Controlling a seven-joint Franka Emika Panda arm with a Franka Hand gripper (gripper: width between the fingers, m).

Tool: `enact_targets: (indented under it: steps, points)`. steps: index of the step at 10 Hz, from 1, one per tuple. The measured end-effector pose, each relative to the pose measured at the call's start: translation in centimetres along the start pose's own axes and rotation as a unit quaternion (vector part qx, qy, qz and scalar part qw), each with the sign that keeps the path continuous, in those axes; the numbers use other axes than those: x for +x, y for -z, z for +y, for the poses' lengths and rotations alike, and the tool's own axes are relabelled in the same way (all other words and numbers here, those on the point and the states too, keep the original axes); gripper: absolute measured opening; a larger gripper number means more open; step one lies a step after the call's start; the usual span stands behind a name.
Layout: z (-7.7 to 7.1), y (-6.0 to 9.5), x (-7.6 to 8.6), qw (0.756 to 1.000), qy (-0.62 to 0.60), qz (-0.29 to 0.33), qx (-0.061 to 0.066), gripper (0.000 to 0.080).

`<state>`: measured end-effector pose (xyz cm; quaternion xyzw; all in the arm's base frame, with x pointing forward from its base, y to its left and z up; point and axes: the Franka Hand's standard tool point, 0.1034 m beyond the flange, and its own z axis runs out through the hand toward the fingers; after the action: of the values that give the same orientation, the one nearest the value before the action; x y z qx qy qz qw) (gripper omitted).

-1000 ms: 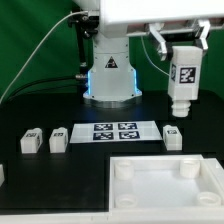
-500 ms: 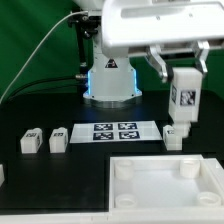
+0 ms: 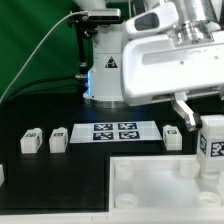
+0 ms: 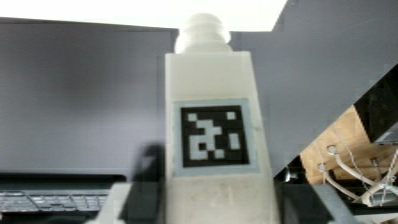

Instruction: Assemble one leg

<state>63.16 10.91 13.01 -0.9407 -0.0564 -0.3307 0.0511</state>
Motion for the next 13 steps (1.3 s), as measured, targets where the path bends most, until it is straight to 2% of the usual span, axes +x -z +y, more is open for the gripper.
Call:
enact_targets:
  steps: [1, 6, 13]
  points:
    - [-0.1, -0.5, -0.7, 1.0, 0.0, -0.007, 0.001, 0.0292]
    - [-0.1, -1.3, -2.3, 1.0, -0.001, -0.019, 0.002, 0.0292]
    - [-0.5, -1.3, -2.4, 1.0, 0.002, -0.017, 0.003, 0.0292]
